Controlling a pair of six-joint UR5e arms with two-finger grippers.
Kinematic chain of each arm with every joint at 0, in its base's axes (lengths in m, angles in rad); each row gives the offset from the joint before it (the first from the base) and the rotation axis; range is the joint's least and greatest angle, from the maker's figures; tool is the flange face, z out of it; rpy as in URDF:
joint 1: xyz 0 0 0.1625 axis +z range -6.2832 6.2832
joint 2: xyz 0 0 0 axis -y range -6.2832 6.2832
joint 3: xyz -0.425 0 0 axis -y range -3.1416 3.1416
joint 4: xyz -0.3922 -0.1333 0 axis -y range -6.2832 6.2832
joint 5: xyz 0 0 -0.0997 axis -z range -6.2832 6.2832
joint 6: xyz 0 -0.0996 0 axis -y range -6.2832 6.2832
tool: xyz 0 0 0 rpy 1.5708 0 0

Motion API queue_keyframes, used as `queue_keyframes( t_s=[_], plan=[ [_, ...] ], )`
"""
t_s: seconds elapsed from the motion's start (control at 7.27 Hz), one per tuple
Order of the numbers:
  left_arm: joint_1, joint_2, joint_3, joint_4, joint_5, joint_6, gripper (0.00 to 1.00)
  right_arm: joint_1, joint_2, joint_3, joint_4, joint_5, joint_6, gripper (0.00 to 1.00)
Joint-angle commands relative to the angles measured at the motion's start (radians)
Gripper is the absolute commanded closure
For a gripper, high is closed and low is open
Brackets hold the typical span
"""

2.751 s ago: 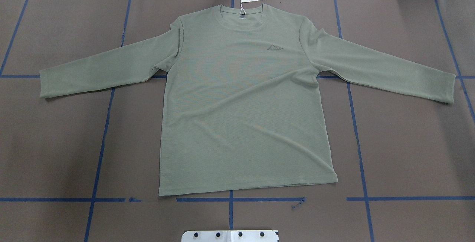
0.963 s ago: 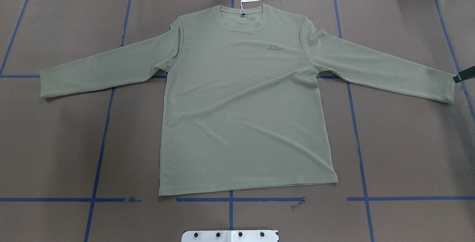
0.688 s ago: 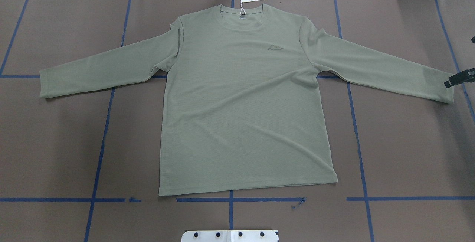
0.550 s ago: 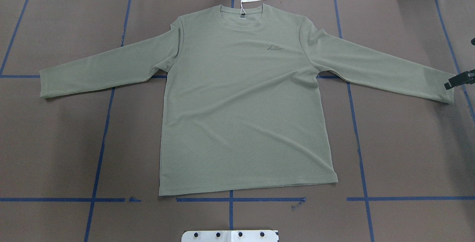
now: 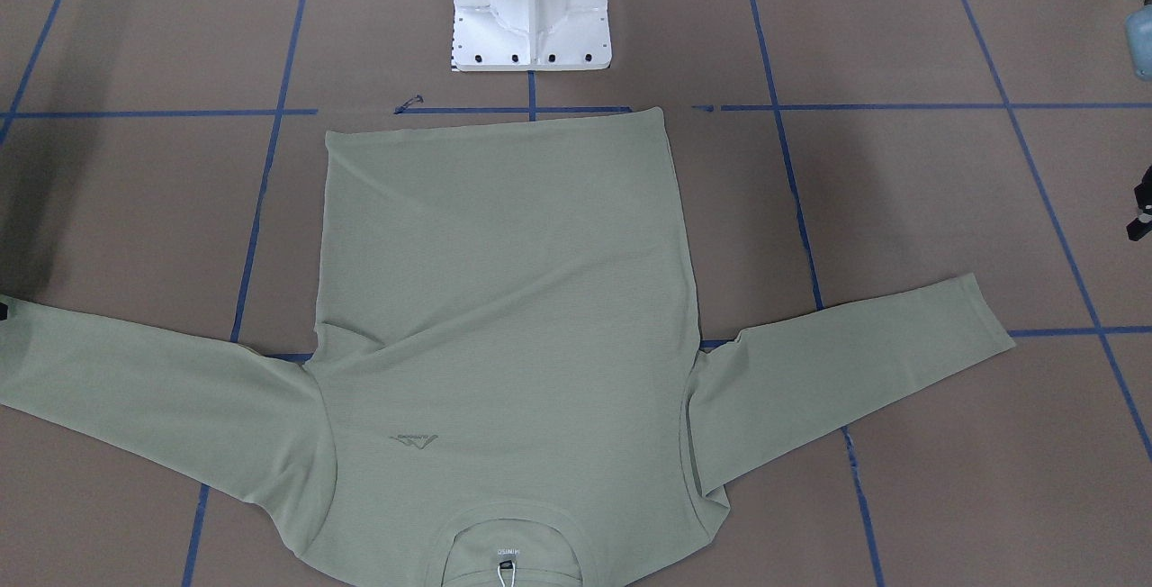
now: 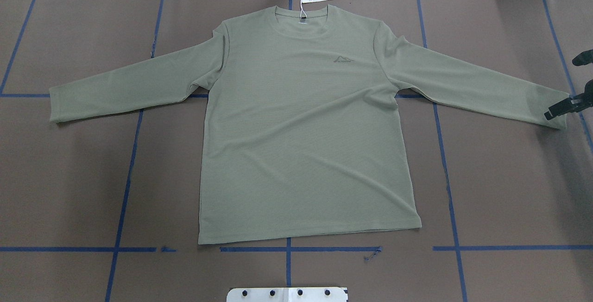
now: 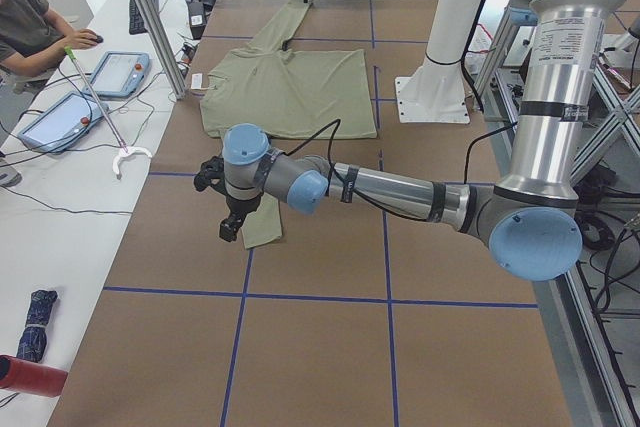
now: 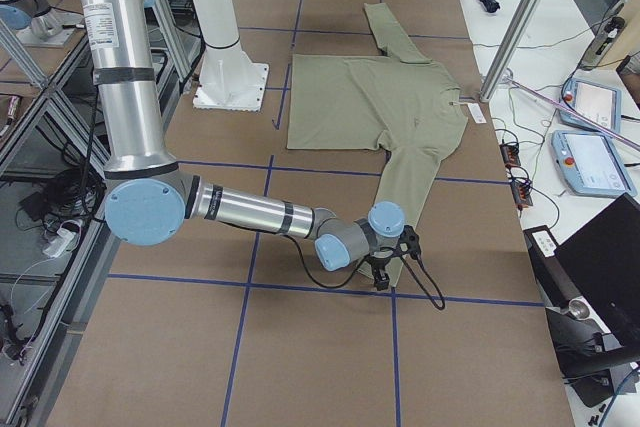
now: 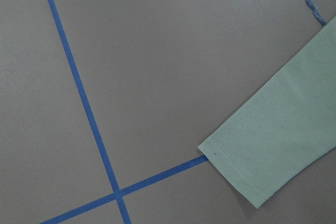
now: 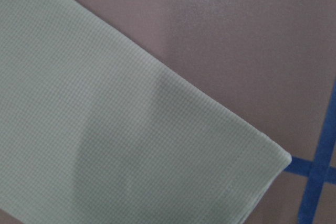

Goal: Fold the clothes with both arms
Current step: 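Reach the right gripper to the sleeve cuff nearest it and grasp it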

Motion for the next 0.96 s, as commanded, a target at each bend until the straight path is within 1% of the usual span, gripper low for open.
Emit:
queue_keyframes(
  t_s=[0.0, 0.14, 0.41, 0.55, 0.69, 0.83],
  plan=[
    [0.0, -0.002, -0.003, 0.0, -0.002, 0.0, 0.0, -0.003, -0.007, -0.014, 0.002, -0.001, -0.009, 0.01],
    [0.0, 0.0, -0.003, 0.0, -0.002, 0.0, 0.0, -0.003, -0.008, -0.014, -0.001, -0.001, -0.01, 0.02],
    [0.0, 0.0, -0.006, 0.0, -0.002, 0.0, 0.0, -0.001, 0.0, -0.01, -0.004, 0.005, -0.008, 0.5],
    [0.0, -0.002, -0.006, 0.0, -0.002, 0.0, 0.0, 0.002, 0.002, -0.005, -0.004, 0.008, -0.008, 0.68],
    [0.0, -0.002, -0.006, 0.0, -0.002, 0.0, 0.0, 0.005, 0.003, -0.004, -0.004, 0.01, -0.008, 0.78],
    [0.0, -0.002, -0.004, 0.0, -0.002, 0.0, 0.0, 0.01, 0.005, -0.001, -0.004, 0.011, -0.008, 0.8]
  ],
)
